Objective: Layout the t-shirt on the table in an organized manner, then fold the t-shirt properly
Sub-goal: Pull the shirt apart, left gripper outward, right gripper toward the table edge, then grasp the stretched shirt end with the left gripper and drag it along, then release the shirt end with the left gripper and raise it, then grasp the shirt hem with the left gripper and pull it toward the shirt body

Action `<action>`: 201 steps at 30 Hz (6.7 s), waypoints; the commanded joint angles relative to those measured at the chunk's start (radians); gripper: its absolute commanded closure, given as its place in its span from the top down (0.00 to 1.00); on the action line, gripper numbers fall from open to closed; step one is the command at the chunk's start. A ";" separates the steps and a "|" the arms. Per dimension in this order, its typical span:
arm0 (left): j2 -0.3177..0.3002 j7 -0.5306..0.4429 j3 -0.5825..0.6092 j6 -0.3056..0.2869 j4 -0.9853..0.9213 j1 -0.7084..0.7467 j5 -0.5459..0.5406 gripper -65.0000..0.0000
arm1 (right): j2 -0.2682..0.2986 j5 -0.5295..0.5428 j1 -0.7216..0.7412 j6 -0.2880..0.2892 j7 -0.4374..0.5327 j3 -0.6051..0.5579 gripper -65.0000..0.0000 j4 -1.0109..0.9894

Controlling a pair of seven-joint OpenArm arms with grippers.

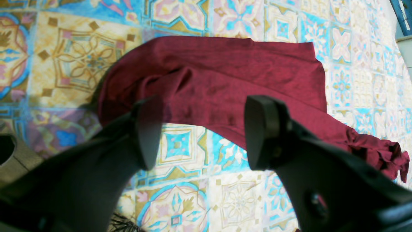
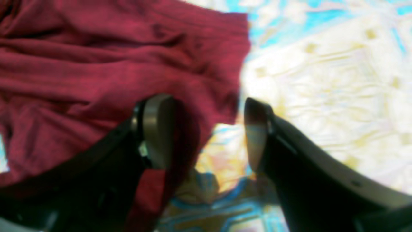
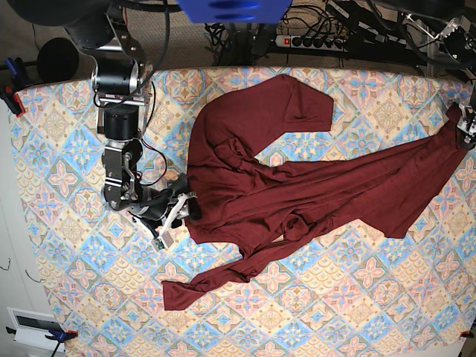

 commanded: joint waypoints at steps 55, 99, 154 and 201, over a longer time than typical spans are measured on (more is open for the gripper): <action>-0.032 -0.013 0.770 -0.004 0.021 -0.296 -0.010 0.60 | 0.279 0.019 -0.222 0.007 0.044 0.503 0.00 0.299; -0.348 -0.041 1.497 0.001 0.076 -0.263 0.428 0.00 | 0.255 0.019 -0.222 0.007 0.041 0.498 0.00 0.299; 0.044 -0.992 1.258 0.326 -0.994 -0.973 0.652 0.43 | 0.172 0.021 -0.300 0.007 0.037 0.328 0.00 0.532; 0.203 -0.628 1.256 0.229 -0.892 -0.841 0.000 0.47 | 0.171 0.021 -0.300 0.007 0.037 0.335 0.00 0.542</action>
